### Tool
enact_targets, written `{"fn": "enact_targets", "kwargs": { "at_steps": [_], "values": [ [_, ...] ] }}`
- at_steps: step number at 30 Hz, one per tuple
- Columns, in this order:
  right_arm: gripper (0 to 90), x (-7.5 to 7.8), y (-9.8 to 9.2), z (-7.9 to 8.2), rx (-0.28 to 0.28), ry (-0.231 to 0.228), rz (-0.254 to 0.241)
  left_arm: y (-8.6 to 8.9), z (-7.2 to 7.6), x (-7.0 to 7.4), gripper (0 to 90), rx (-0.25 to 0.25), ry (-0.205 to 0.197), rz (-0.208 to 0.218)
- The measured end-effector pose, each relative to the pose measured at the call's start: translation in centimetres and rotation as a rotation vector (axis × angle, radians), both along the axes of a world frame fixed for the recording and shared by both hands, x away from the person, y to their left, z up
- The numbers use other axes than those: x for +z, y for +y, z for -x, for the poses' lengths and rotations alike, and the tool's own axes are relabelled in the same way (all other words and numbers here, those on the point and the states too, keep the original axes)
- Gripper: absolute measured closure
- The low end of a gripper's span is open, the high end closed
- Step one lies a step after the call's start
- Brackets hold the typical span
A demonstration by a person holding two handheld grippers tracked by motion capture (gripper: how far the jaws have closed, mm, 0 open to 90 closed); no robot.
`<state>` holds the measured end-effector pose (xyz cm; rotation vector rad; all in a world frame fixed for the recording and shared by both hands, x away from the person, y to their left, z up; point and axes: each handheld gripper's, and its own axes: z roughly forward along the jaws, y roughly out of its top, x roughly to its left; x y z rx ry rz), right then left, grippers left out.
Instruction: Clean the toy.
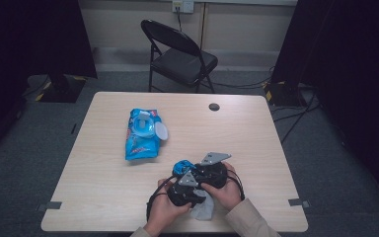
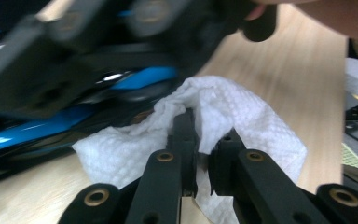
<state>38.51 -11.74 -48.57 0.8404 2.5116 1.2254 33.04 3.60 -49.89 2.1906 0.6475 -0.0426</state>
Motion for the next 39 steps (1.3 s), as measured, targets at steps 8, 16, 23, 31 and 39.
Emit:
{"fn": "enact_targets", "kwargs": {
  "at_steps": [8, 16, 23, 31, 39],
  "values": [
    [47.8, 0.0, 0.0, 0.0, -0.002, -0.001, -0.003, 0.9, 0.4, 0.4, 83.5, -0.014, 0.011, 0.026],
    [47.8, -0.1, 0.0, 0.0, -0.001, 0.000, -0.006, 4.7, -0.3, 1.6, 83.6, 0.040, 0.010, 0.015],
    [47.7, -0.1, 0.0, 0.0, -0.002, -0.002, -0.007, 8.3, -1.2, 2.8, 83.8, 0.128, -0.013, 0.030],
    [47.7, -0.1, 0.0, 0.0, -0.003, 0.000, -0.008, 11.0, -3.1, 2.3, 83.6, 0.245, -0.027, 0.014],
    [47.7, -0.1, 0.0, 0.0, -0.003, -0.001, -0.008, 10.8, -4.5, 0.6, 83.6, 0.305, -0.018, -0.008]
  ]
}}
